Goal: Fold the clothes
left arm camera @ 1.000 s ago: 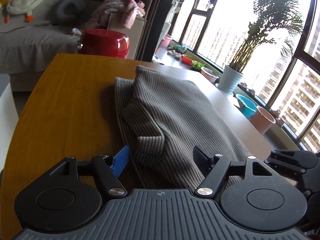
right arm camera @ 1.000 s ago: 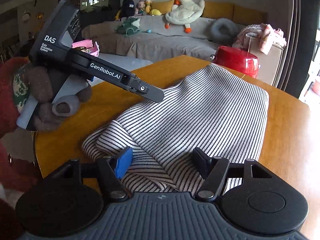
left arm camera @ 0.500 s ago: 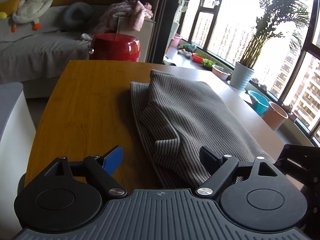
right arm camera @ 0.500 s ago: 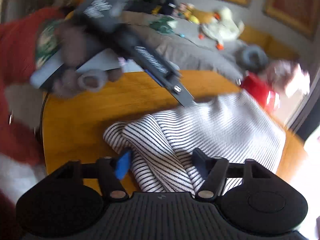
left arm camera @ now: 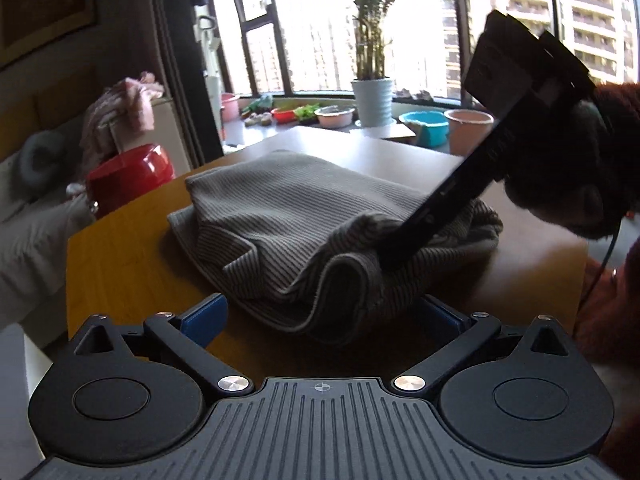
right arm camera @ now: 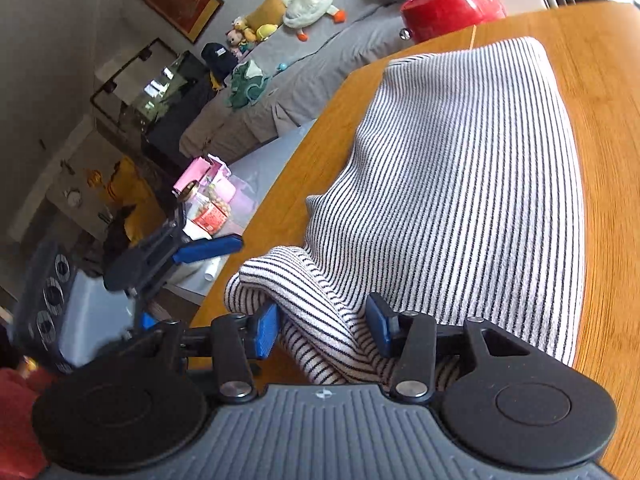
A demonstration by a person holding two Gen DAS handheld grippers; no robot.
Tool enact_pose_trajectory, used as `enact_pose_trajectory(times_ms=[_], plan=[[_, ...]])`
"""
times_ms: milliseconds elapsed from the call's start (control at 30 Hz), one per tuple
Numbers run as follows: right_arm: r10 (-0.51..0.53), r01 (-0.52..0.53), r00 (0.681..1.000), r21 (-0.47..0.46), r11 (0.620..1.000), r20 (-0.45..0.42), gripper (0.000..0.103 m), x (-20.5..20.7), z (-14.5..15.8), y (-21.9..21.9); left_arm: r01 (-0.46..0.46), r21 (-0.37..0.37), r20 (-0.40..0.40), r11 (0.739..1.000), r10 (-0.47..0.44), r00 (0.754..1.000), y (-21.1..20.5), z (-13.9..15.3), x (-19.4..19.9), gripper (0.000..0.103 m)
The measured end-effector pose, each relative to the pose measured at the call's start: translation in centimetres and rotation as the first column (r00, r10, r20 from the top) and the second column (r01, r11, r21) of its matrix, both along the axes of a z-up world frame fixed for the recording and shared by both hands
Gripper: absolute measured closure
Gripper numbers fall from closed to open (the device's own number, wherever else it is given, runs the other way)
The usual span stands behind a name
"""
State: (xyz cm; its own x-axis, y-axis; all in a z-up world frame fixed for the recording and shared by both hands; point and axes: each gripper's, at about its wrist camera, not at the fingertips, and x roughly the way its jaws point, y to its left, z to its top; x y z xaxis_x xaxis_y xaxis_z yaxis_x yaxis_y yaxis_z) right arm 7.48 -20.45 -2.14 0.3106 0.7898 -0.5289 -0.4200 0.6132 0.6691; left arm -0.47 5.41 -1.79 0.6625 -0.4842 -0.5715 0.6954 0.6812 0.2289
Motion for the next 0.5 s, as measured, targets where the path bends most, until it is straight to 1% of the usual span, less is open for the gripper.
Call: enact_pose_trajectory(times_ms=[100, 167, 200, 233, 267, 300, 333, 367, 400, 433, 467, 500], plan=[[0.01, -0.01, 1.0, -0.004, 1.0, 0.002, 0.059, 0.6, 0.0, 0.3, 0.064, 0.114, 0.116, 0.991, -0.078, 0.99, -2.6, -1.5, -0.1, 0.0], [0.014, -0.014, 1.0, -0.021, 1.0, 0.012, 0.059, 0.6, 0.2, 0.6, 0.092, 0.156, 0.173, 0.983, -0.119, 0.978, -3.9, -2.3, 0.5, 0.0], [0.015, -0.014, 1.0, -0.032, 0.999, 0.02, 0.059, 0.6, 0.5, 0.6, 0.114, 0.163, 0.176, 0.98, -0.143, 0.974, -4.4, -2.7, 1.1, 0.0], [0.013, -0.011, 0.999, -0.053, 0.999, 0.042, 0.059, 0.5, 1.0, 0.6, 0.134, 0.16, 0.161, 0.978, -0.16, 0.974, -4.6, -2.9, 1.6, 0.001], [0.01, -0.002, 0.996, -0.089, 0.996, 0.09, 0.058, 0.1, 1.8, 0.4, 0.15, 0.142, 0.132, 0.978, -0.169, 0.977, -4.7, -3.1, 2.1, 0.009], [0.007, 0.014, 0.987, -0.133, 0.991, 0.159, 0.056, -0.6, 2.8, 0.1, 0.167, 0.114, 0.094, 0.979, -0.177, 0.98, -4.7, -3.2, 2.6, 0.025], [0.014, 0.041, 0.966, -0.207, 0.978, 0.256, 0.054, -1.7, 3.8, -0.2, 0.168, 0.078, 0.057, 0.983, -0.172, 0.983, -4.5, -3.1, 3.2, 0.03], [0.033, 0.079, 0.932, -0.289, 0.954, 0.362, 0.047, -2.9, 4.7, -0.5, 0.153, 0.037, 0.023, 0.988, -0.154, 0.988, -4.2, -3.0, 3.7, 0.035], [0.062, 0.125, 0.885, -0.364, 0.923, 0.461, 0.039, -4.2, 5.7, -0.8, 0.137, -0.009, -0.016, 0.991, -0.137, 0.99, -3.9, -2.8, 4.3, 0.038], [0.091, 0.151, 0.853, -0.411, 0.899, 0.514, 0.037, -5.2, 6.2, -1.1, 0.109, -0.075, -0.073, 0.991, -0.115, 0.991, -3.2, -2.6, 5.1, 0.039], [0.12, 0.166, 0.829, -0.445, 0.88, 0.546, 0.036, -6.1, 6.4, -1.3, 0.066, -0.153, -0.147, 0.986, -0.089, 0.985, -2.4, -2.4, 6.2, 0.042], [0.149, 0.182, 0.804, -0.478, 0.86, 0.576, 0.035, -7.1, 6.7, -1.5, 0.016, -0.227, -0.222, 0.974, -0.068, 0.973, -1.5, -2.2, 7.2, 0.043]])
